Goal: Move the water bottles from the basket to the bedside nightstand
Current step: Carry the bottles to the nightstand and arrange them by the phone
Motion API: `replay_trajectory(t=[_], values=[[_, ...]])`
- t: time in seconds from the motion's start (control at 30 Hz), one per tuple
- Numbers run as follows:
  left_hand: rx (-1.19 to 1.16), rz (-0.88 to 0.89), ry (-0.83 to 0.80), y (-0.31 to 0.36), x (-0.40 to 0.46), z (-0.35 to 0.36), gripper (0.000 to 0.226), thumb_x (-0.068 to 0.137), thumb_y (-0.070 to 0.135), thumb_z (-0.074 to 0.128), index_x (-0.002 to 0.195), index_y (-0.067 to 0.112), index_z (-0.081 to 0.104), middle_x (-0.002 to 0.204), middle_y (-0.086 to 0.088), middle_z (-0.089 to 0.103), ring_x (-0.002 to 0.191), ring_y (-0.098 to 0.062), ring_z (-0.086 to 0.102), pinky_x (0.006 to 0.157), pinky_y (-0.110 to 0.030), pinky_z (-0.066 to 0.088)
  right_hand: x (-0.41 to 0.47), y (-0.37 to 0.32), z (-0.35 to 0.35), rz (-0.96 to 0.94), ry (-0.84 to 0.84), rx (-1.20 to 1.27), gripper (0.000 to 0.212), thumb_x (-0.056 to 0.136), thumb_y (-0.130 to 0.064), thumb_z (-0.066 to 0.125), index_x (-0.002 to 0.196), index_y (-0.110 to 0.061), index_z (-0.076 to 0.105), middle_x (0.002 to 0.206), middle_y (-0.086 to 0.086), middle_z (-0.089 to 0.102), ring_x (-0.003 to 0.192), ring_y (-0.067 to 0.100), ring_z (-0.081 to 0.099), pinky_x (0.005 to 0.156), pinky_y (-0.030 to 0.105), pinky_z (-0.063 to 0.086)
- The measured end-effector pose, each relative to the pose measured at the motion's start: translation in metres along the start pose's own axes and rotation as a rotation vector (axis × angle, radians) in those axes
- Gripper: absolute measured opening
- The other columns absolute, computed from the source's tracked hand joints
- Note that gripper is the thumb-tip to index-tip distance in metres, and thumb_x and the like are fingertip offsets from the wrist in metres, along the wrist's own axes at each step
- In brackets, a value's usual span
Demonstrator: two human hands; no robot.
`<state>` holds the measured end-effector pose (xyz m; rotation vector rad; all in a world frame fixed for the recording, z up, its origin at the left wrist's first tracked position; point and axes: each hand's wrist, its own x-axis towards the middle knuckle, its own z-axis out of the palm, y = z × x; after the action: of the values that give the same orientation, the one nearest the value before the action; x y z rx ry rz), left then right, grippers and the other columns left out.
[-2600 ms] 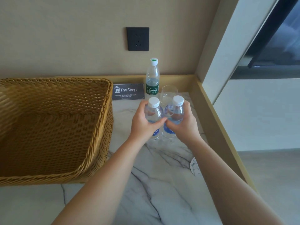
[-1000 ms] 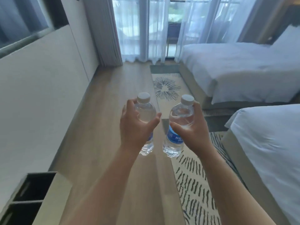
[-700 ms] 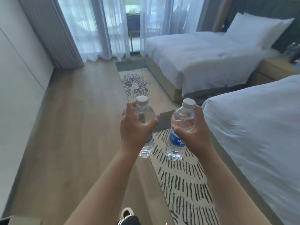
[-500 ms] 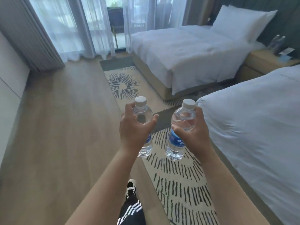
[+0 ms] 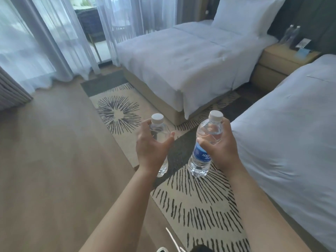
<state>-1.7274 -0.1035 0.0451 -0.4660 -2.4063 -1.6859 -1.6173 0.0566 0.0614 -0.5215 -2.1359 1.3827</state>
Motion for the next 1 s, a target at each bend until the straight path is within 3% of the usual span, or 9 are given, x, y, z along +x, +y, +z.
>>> replay_trajectory(t=[0.13,0.2,0.3,0.43,0.6,0.77,0.9,1.0], values=[[0.013,0.006,-0.065,-0.013,0.064,0.043,0.059,0.066,0.043,0.080,0.112,0.024,0.049,0.101,0.012,0.054,0.089,-0.006,0.057,0.072,-0.010,0.040,0.059,0.023,0.000,0.054,0.053,-0.005,0.063,0.070,-0.026,0.075,0.121,-0.037,0.040,0.109,-0.012,0.059,0.093,-0.010,0.060,0.067,0.006,0.048],[0.013,0.011,-0.089,-0.021,0.095,0.069,0.062,0.067,0.043,0.081,0.116,0.022,0.050,0.107,0.004,0.055,0.094,-0.016,0.058,0.079,-0.024,0.047,0.090,0.037,-0.003,0.092,0.079,-0.001,0.063,0.068,-0.029,0.074,0.121,-0.038,0.041,0.110,-0.013,0.059,0.094,-0.007,0.061,0.074,0.013,0.048],[0.001,0.008,-0.113,-0.025,0.142,0.114,0.061,0.067,0.043,0.081,0.115,0.026,0.048,0.107,0.004,0.055,0.096,-0.018,0.058,0.083,-0.036,0.050,0.144,0.061,-0.010,0.105,0.101,-0.040,0.063,0.071,-0.025,0.074,0.122,-0.038,0.039,0.110,-0.016,0.058,0.094,-0.010,0.059,0.074,0.006,0.045],[-0.019,0.045,-0.169,-0.016,0.214,0.187,0.059,0.067,0.042,0.082,0.112,0.026,0.048,0.105,0.003,0.054,0.088,-0.013,0.056,0.075,-0.030,0.049,0.235,0.089,-0.025,0.110,0.128,-0.041,0.064,0.072,-0.022,0.074,0.122,-0.039,0.038,0.114,-0.013,0.055,0.101,-0.002,0.057,0.080,0.013,0.046],[-0.004,0.076,-0.202,0.009,0.297,0.282,0.058,0.065,0.043,0.082,0.109,0.023,0.050,0.099,0.005,0.054,0.084,-0.006,0.051,0.066,-0.020,0.035,0.343,0.111,-0.054,0.084,0.152,-0.054,0.064,0.073,-0.018,0.076,0.112,-0.052,0.037,0.109,-0.023,0.053,0.098,-0.013,0.054,0.071,-0.001,0.042],[-0.018,0.105,-0.300,0.031,0.367,0.365,0.058,0.065,0.044,0.082,0.108,0.027,0.047,0.099,0.004,0.058,0.086,-0.013,0.054,0.071,-0.030,0.044,0.430,0.134,-0.089,0.111,0.223,-0.102,0.063,0.071,-0.031,0.074,0.119,-0.046,0.035,0.116,-0.011,0.055,0.103,0.000,0.057,0.072,0.001,0.044],[-0.008,0.123,-0.364,0.037,0.410,0.426,0.060,0.064,0.048,0.081,0.108,0.032,0.044,0.100,0.005,0.056,0.090,-0.016,0.057,0.074,-0.035,0.048,0.481,0.159,-0.108,0.140,0.268,-0.089,0.062,0.069,-0.035,0.072,0.117,-0.049,0.035,0.111,-0.025,0.050,0.103,-0.018,0.049,0.068,-0.003,0.041],[-0.001,0.130,-0.412,0.037,0.440,0.471,0.062,0.063,0.052,0.080,0.108,0.034,0.042,0.101,0.001,0.059,0.091,-0.018,0.057,0.073,-0.033,0.047,0.518,0.182,-0.122,0.177,0.323,-0.097,0.061,0.068,-0.040,0.070,0.119,-0.044,0.037,0.110,-0.025,0.051,0.103,-0.018,0.049,0.068,-0.002,0.042]])
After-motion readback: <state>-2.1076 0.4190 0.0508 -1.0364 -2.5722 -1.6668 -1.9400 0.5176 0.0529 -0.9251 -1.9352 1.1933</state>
